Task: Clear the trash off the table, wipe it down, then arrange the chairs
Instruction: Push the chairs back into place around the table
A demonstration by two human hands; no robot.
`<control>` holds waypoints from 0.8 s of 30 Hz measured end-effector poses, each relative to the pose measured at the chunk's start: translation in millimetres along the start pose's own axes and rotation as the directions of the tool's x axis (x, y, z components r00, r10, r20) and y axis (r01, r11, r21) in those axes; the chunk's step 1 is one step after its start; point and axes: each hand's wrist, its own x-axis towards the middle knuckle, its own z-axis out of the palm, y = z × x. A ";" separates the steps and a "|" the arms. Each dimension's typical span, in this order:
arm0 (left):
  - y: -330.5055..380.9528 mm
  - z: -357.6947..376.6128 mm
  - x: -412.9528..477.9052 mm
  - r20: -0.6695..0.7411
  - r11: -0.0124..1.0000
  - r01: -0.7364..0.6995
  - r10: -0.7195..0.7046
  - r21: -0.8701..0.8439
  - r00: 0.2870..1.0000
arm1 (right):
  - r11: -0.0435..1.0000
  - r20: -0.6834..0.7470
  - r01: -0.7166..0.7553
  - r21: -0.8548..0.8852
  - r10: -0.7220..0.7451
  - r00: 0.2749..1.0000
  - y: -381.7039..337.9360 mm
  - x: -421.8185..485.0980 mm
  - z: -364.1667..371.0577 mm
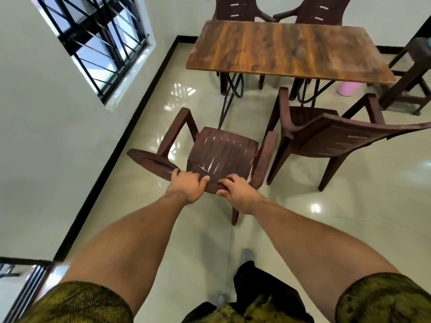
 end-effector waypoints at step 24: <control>108.1 -74.6 248.8 -0.033 0.987 -0.141 0.139 -0.080 0.990 | 0.989 -0.011 -0.143 0.040 0.143 0.990 167.6 174.3 -182.5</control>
